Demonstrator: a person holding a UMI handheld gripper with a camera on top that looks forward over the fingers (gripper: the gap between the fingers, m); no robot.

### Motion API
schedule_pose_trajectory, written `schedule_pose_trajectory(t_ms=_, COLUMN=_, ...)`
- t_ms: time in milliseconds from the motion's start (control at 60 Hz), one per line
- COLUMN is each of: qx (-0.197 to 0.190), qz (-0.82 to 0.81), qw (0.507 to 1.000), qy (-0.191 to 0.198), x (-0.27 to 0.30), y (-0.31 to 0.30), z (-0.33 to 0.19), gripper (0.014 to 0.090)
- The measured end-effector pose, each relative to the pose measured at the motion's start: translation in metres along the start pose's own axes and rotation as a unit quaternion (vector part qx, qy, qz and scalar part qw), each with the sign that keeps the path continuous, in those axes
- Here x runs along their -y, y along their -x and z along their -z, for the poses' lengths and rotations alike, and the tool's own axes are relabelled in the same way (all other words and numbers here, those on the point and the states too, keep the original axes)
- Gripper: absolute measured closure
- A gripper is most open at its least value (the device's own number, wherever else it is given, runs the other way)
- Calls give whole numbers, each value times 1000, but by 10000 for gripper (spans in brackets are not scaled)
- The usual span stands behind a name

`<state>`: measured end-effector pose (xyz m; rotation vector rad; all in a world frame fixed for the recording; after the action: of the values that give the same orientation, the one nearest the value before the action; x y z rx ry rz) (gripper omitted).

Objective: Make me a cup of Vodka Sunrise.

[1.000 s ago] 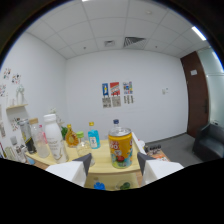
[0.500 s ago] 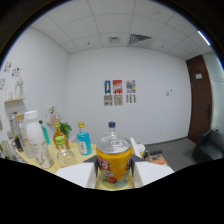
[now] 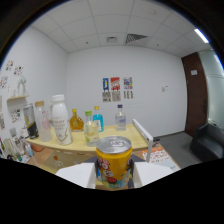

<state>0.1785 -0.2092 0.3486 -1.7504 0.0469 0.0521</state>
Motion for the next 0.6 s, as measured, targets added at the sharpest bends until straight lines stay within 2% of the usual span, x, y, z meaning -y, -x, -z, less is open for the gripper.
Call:
schedule_pose_trajectory(t_ms=183, qx=-12, qz=-10, qw=997, qy=76, x=-128, y=23, z=-6, gripper=539)
schedule_pose_trajectory(t_ms=300, qx=-23, qz=7, qw=994, qy=108, x=-173, y=33, z=-12, gripper=539)
schedule_pose_trajectory(t_ms=467, qx=-47, qz=129, qw=986, qy=96, x=-177, y=36, z=-21, gripper=537)
schedule_pose_trajectory(t_ms=600, qx=-60, qz=276, qw=955, qy=90, x=-166, y=38, z=-26, gripper=539)
